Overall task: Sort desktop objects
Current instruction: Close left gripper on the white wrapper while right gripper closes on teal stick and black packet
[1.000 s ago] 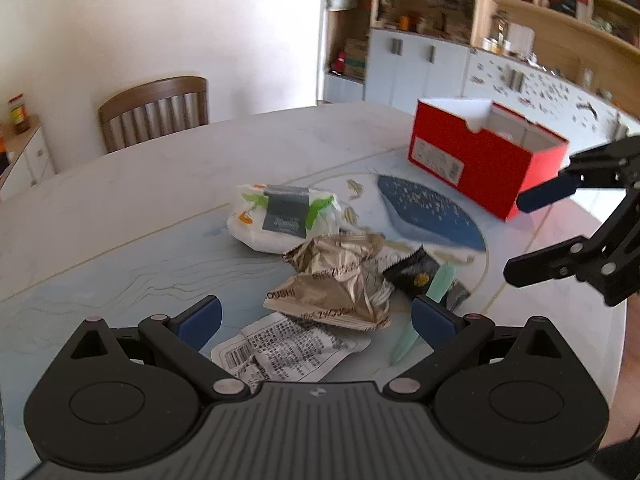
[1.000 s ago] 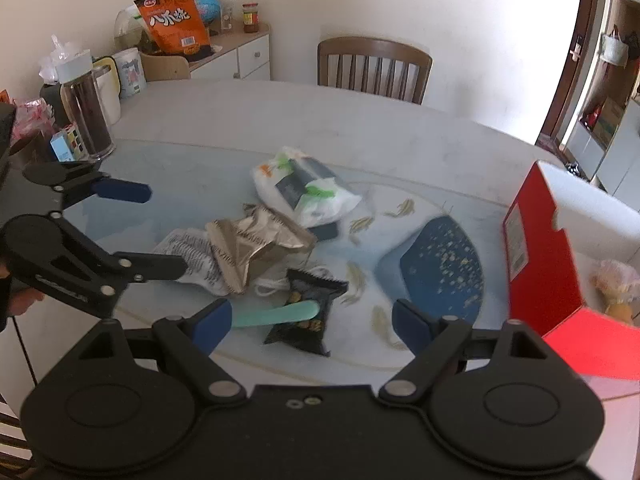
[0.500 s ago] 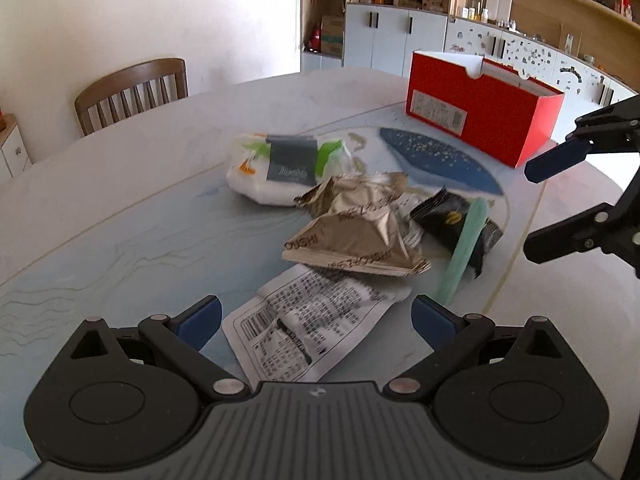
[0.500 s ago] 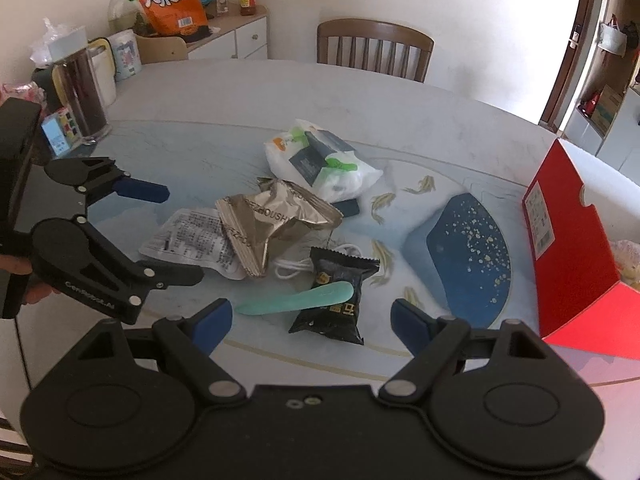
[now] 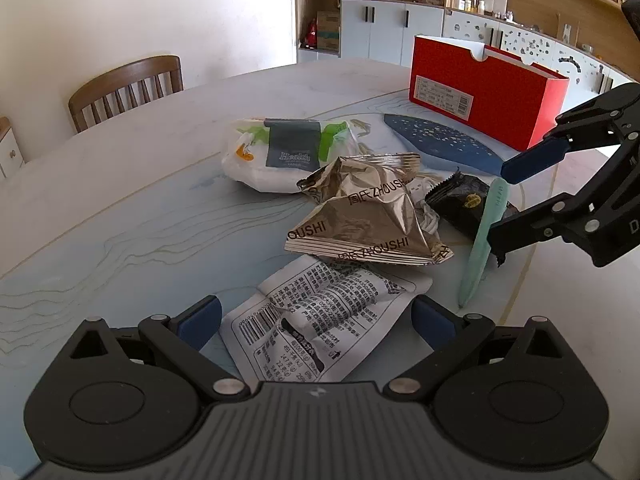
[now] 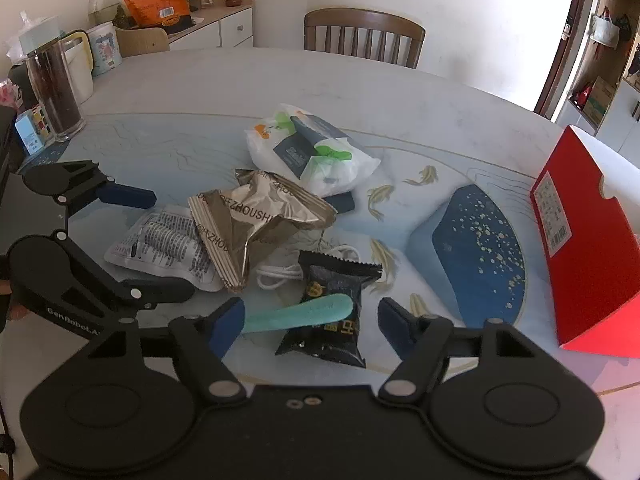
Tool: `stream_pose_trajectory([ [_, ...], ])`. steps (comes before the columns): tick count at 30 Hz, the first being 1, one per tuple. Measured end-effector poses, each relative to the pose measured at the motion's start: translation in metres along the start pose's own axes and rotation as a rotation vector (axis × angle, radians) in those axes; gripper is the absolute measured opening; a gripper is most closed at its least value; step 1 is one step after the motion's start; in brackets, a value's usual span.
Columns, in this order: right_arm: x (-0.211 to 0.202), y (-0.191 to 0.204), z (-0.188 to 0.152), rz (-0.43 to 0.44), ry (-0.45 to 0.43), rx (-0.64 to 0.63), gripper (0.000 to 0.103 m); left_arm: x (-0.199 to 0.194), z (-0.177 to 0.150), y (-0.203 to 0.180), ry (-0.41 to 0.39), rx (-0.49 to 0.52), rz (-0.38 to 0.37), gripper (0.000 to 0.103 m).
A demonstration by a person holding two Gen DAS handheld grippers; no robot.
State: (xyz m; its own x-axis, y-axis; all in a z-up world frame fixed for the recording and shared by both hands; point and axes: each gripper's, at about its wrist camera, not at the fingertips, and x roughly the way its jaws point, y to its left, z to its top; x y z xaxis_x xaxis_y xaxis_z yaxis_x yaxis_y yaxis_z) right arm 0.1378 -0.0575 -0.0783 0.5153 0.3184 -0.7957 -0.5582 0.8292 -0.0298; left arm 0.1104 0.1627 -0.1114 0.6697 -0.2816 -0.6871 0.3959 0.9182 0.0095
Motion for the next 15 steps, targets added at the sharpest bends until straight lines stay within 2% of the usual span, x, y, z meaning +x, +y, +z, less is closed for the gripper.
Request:
stream_pose_trajectory([
  [4,0.0042,0.0025,0.0004,-0.004,0.01,-0.008,0.055,0.0013,0.0,-0.0016,-0.005,0.006,0.004,0.102],
  [8,0.0041,0.004,-0.0003,-0.012,0.009,-0.014,0.051,0.0018,-0.0003,-0.0021,-0.012,0.007,-0.002,0.102],
  [15,0.0015,0.0012,0.0013,-0.017,-0.002,-0.001,0.04,0.0013,0.0003,-0.0028,-0.011,0.002,0.002,0.098],
])
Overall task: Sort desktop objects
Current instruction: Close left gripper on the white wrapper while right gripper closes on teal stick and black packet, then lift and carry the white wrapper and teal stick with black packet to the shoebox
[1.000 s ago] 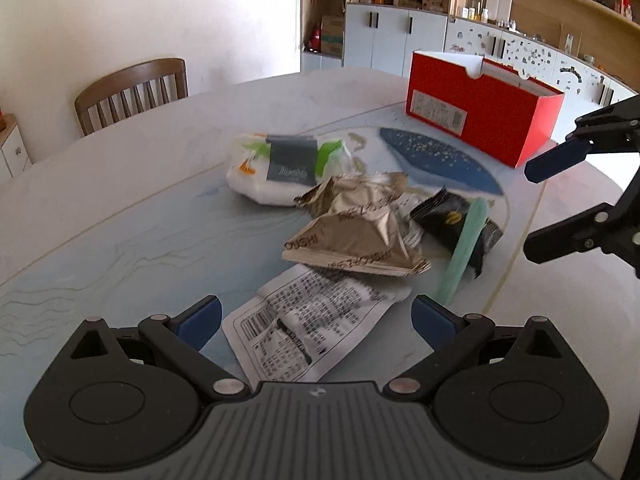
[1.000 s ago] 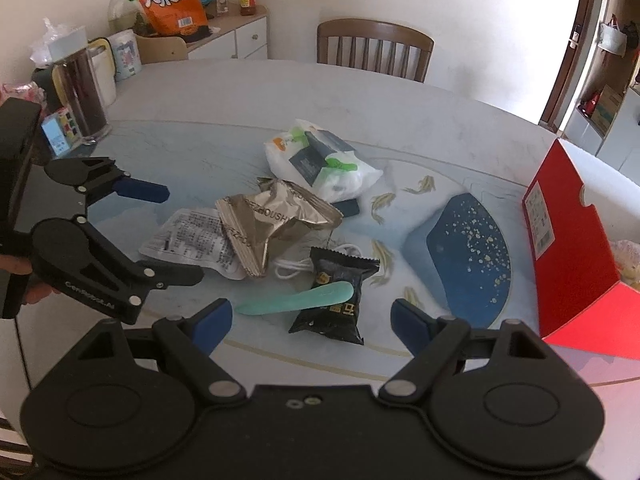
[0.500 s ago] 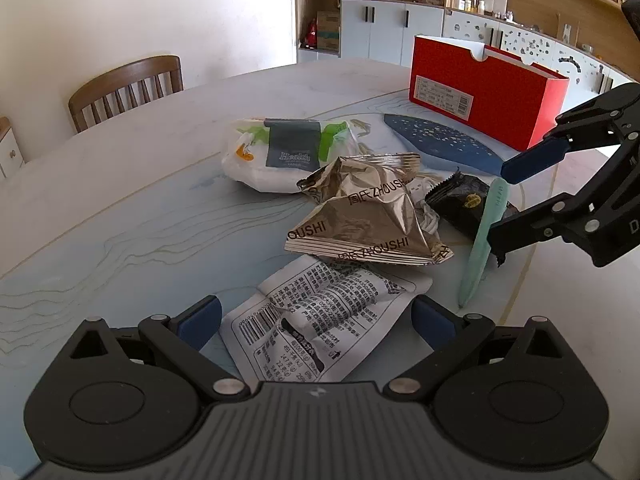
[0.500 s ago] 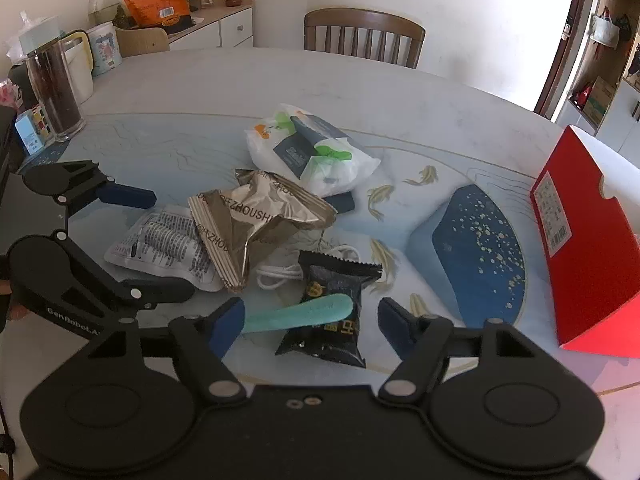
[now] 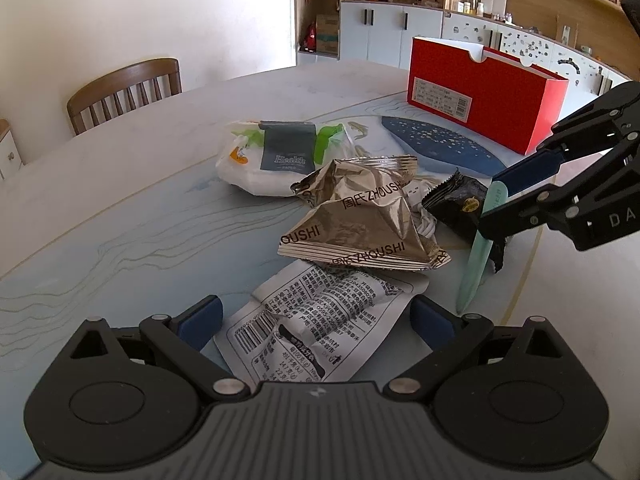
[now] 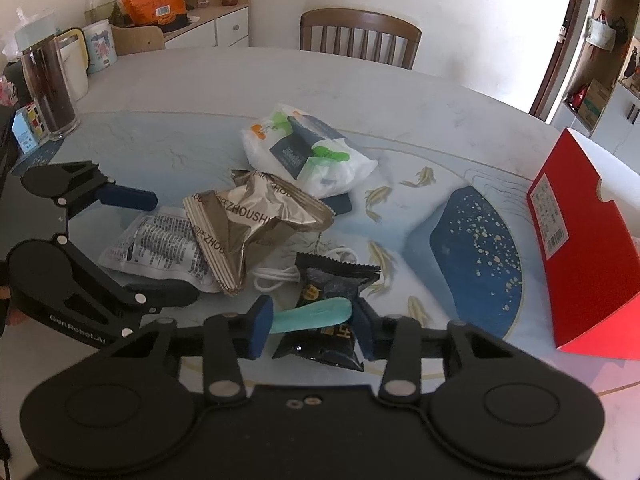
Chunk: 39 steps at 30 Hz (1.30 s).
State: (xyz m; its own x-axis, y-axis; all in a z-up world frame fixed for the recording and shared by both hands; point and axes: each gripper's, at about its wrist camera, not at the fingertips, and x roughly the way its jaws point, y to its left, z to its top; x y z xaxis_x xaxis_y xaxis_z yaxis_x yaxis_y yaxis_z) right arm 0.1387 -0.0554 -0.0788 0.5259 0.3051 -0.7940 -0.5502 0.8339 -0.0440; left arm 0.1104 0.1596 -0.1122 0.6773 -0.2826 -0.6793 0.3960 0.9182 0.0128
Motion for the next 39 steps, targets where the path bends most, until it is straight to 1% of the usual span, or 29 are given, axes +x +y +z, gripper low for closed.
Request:
stream_pose_trajectory([
  [1,0.0,-0.001,0.0,0.001,0.0,0.004,0.039,0.0,0.0,-0.001,0.0,-0.001,0.002,0.097],
  [3,-0.002,-0.001,0.0,0.0,-0.008,0.008,0.036,-0.002,0.002,-0.001,0.0,-0.004,0.003,0.09],
  [4,-0.003,-0.001,0.0,-0.001,-0.012,0.007,0.034,-0.002,0.002,-0.002,0.0,0.001,0.003,0.089],
  [9,-0.007,-0.001,0.001,0.0,-0.026,0.005,0.03,-0.004,0.005,-0.011,-0.005,0.042,0.002,0.075],
  [11,-0.008,-0.001,0.0,0.002,-0.029,0.002,0.029,-0.004,0.006,-0.014,0.0,0.051,0.007,0.074],
  [16,-0.014,-0.004,0.001,0.017,-0.048,0.019,0.021,-0.006,0.006,-0.018,0.01,0.051,0.011,0.071],
  [20,-0.018,-0.007,0.001,0.038,-0.055,0.028,0.019,-0.009,0.004,-0.021,0.016,0.036,0.018,0.071],
  [23,-0.021,-0.007,0.0,0.051,-0.056,0.034,0.019,-0.014,0.001,-0.023,0.019,0.012,0.031,0.07],
  [25,-0.024,-0.008,0.0,0.06,-0.062,0.044,0.015,-0.018,0.0,-0.024,0.022,-0.001,0.038,0.07],
  [32,-0.032,-0.01,0.0,0.098,-0.071,0.06,0.012,-0.03,-0.004,-0.032,0.029,-0.04,0.046,0.069],
  [34,-0.036,-0.013,0.001,0.127,-0.075,0.09,0.01,-0.035,-0.003,-0.034,0.024,-0.049,0.05,0.069],
  [39,-0.043,-0.014,0.001,0.169,-0.078,0.117,0.007,-0.048,0.001,-0.036,0.012,-0.088,0.055,0.069],
])
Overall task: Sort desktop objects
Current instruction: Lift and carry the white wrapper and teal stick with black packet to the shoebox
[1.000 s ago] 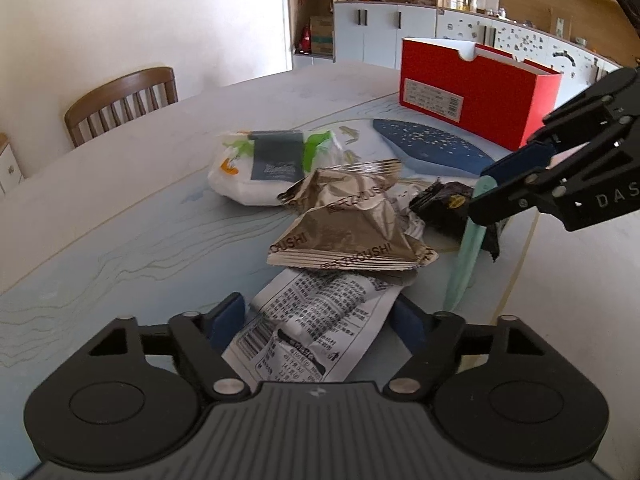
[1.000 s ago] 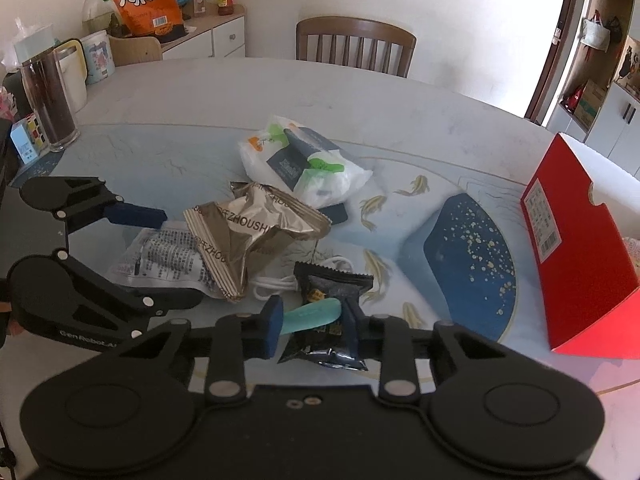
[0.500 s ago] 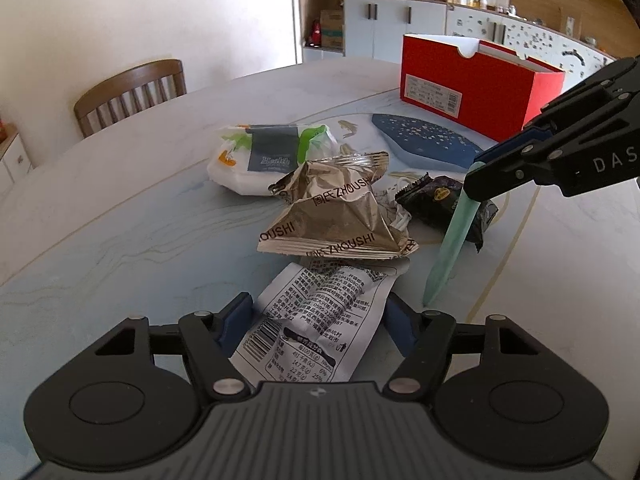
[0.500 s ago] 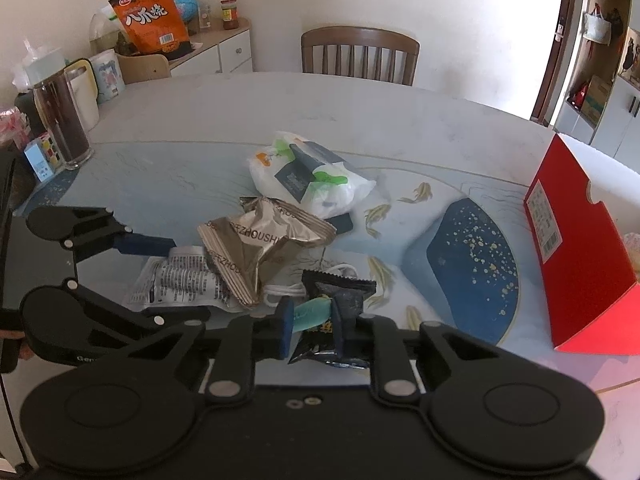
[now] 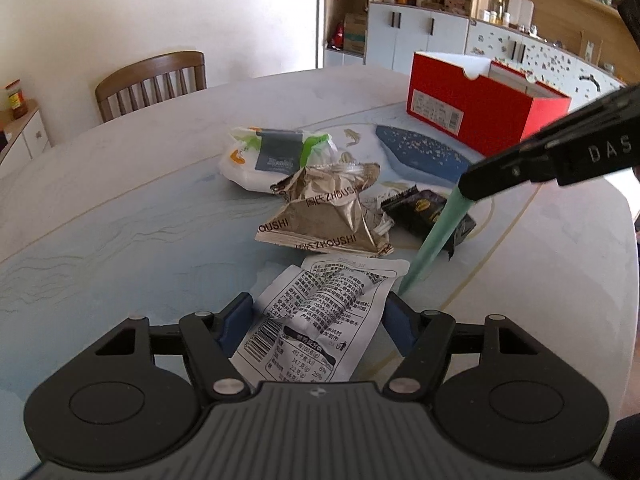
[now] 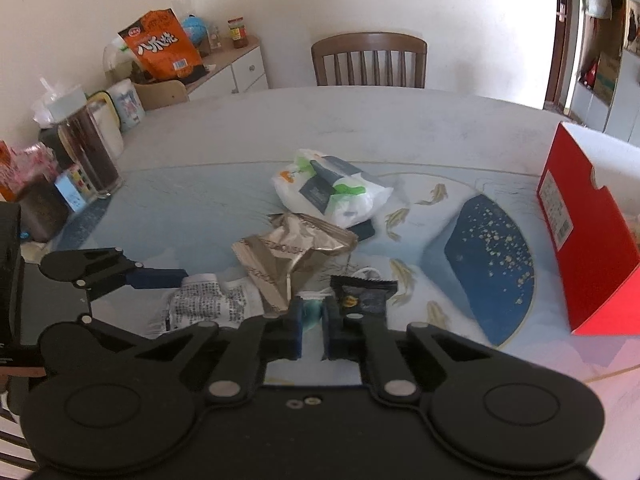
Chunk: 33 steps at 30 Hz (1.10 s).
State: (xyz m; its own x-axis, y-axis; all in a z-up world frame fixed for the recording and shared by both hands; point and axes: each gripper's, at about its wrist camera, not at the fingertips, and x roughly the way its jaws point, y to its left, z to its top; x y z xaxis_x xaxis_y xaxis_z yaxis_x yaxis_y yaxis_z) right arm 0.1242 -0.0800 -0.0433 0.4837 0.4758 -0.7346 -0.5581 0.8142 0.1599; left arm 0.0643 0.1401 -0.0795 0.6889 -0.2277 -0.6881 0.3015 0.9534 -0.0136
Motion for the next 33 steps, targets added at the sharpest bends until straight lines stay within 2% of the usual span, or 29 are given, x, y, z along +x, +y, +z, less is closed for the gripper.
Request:
stream_pose_trajectory([
  [9,-0.021,0.004,0.003,0.034,-0.025,-0.008,0.006,-0.029,0.008,-0.006,-0.019,-0.049,0.019,0.069],
  [15,-0.047,-0.004,0.01,0.033,-0.07,0.014,0.006,-0.048,0.022,-0.017,-0.035,-0.034,0.026,0.07],
  [22,-0.075,-0.02,0.016,-0.003,-0.113,0.028,0.006,-0.062,0.05,-0.039,-0.044,-0.002,0.036,0.069],
  [33,-0.114,-0.063,0.014,-0.059,-0.16,0.082,0.006,-0.058,0.086,-0.075,-0.063,0.041,-0.012,0.069],
])
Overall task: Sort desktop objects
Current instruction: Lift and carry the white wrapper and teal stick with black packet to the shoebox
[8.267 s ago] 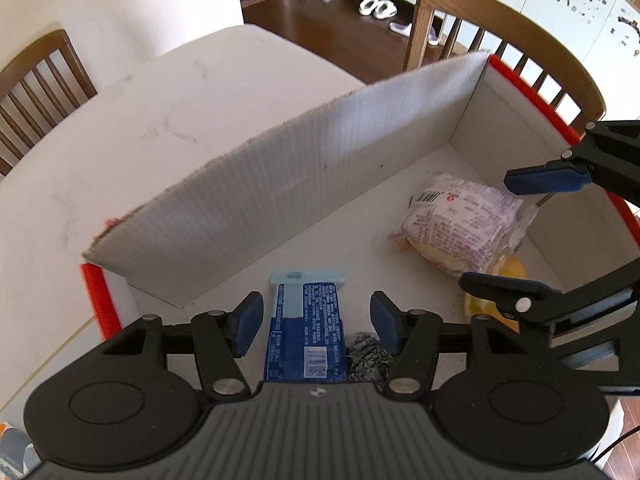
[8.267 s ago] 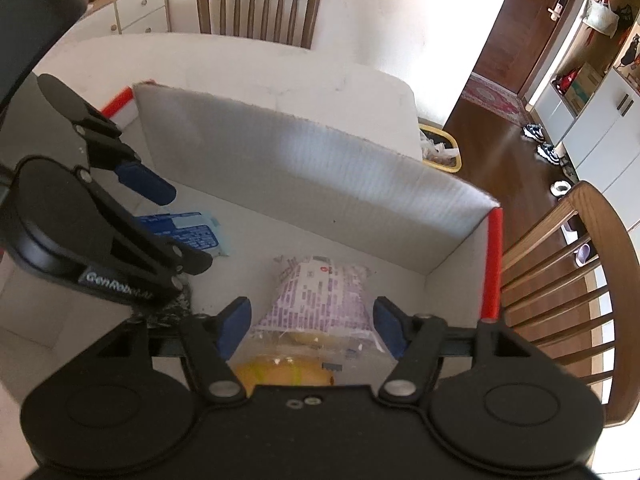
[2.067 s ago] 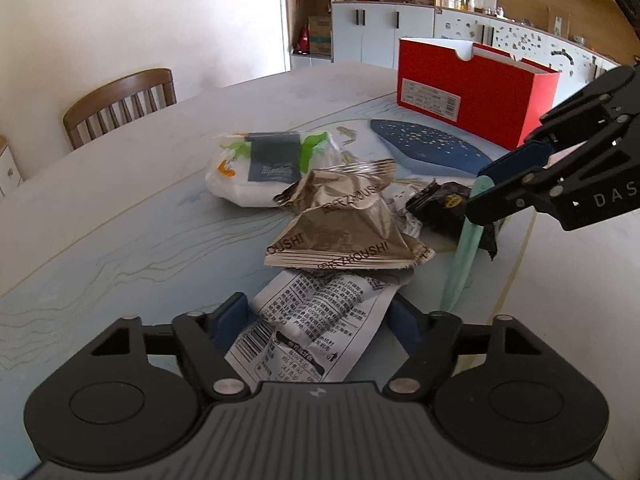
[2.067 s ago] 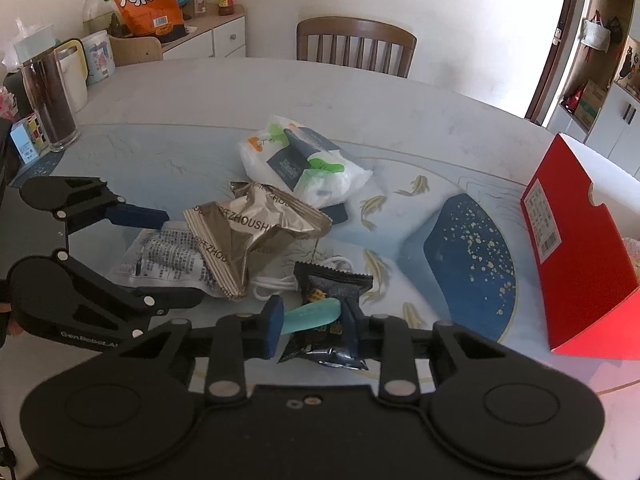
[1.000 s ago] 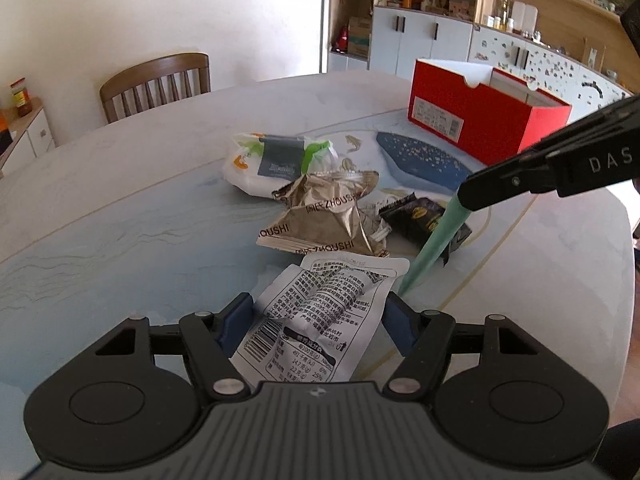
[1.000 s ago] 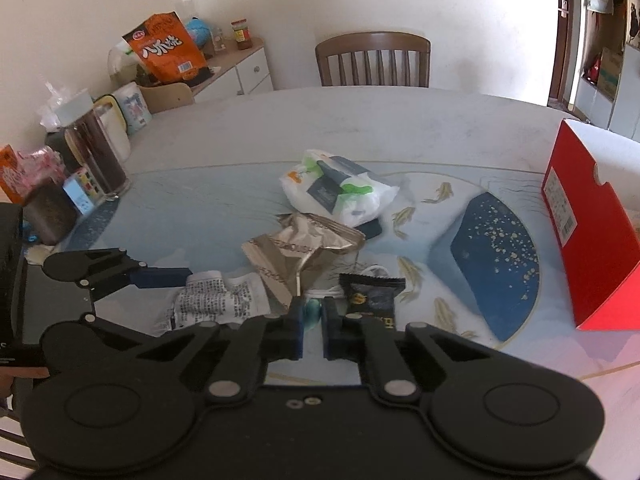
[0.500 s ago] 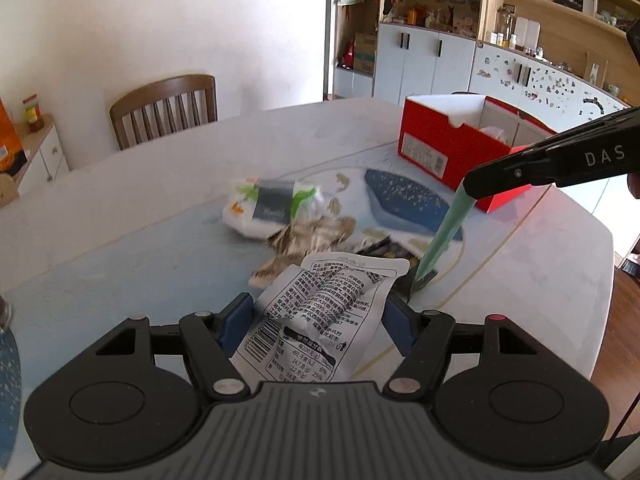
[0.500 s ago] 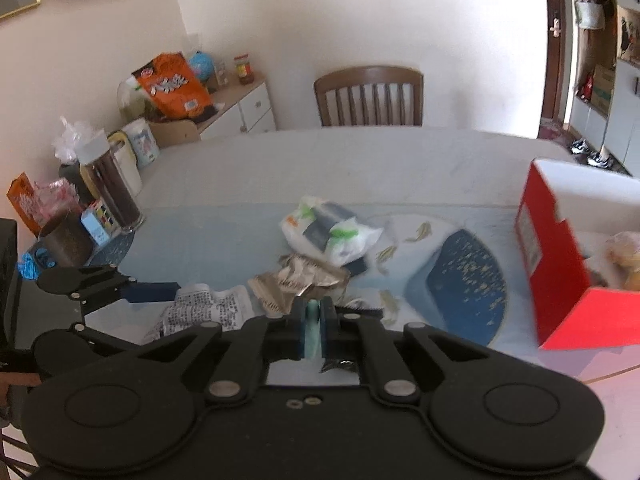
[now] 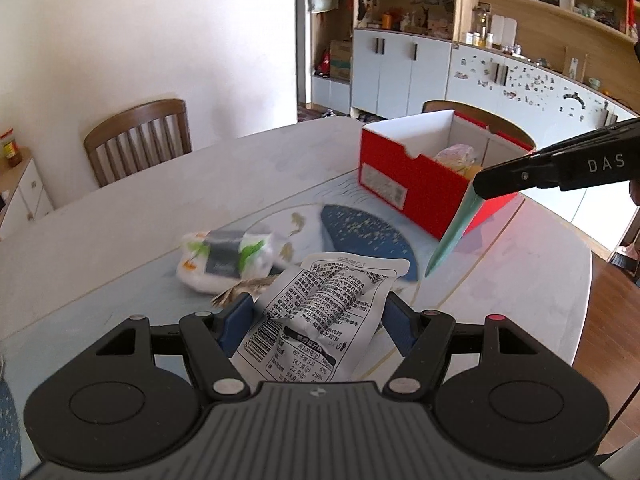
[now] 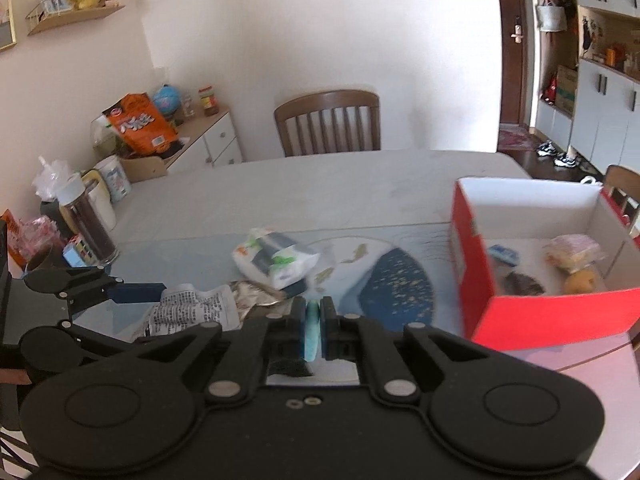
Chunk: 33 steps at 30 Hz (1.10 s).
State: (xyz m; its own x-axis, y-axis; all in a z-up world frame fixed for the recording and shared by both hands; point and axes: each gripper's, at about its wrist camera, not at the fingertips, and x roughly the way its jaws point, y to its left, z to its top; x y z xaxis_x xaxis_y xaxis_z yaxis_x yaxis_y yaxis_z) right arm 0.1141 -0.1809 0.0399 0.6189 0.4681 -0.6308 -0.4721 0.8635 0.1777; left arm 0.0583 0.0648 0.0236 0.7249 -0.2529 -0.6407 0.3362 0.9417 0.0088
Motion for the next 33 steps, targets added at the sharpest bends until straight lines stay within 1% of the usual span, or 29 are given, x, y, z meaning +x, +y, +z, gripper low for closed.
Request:
stream_pose_trajectory([
  [5,-0.015,-0.027,0.006,-0.035,-0.024,0.01,0.006,0.007,0.022,-0.02,-0.021,0.02,-0.012,0.069],
  [11,-0.031,-0.06,0.014,-0.055,-0.052,0.027,0.006,0.017,0.047,-0.044,-0.045,0.045,-0.022,0.069],
  [13,-0.035,-0.069,0.017,-0.064,-0.064,0.022,0.006,0.023,0.054,-0.052,-0.045,0.061,-0.013,0.069],
  [16,-0.043,-0.085,0.024,-0.072,-0.081,0.02,0.006,0.03,0.065,-0.06,-0.048,0.048,-0.021,0.069],
  [19,-0.048,-0.101,0.031,-0.084,-0.099,0.01,0.006,0.035,0.075,-0.071,-0.064,0.072,-0.014,0.069],
  [28,-0.057,-0.144,0.049,-0.118,-0.139,-0.003,0.006,0.053,0.102,-0.096,-0.077,0.088,-0.021,0.069],
  [33,-0.054,-0.165,0.054,-0.134,-0.144,-0.01,0.006,0.067,0.114,-0.108,-0.076,0.093,-0.024,0.069],
])
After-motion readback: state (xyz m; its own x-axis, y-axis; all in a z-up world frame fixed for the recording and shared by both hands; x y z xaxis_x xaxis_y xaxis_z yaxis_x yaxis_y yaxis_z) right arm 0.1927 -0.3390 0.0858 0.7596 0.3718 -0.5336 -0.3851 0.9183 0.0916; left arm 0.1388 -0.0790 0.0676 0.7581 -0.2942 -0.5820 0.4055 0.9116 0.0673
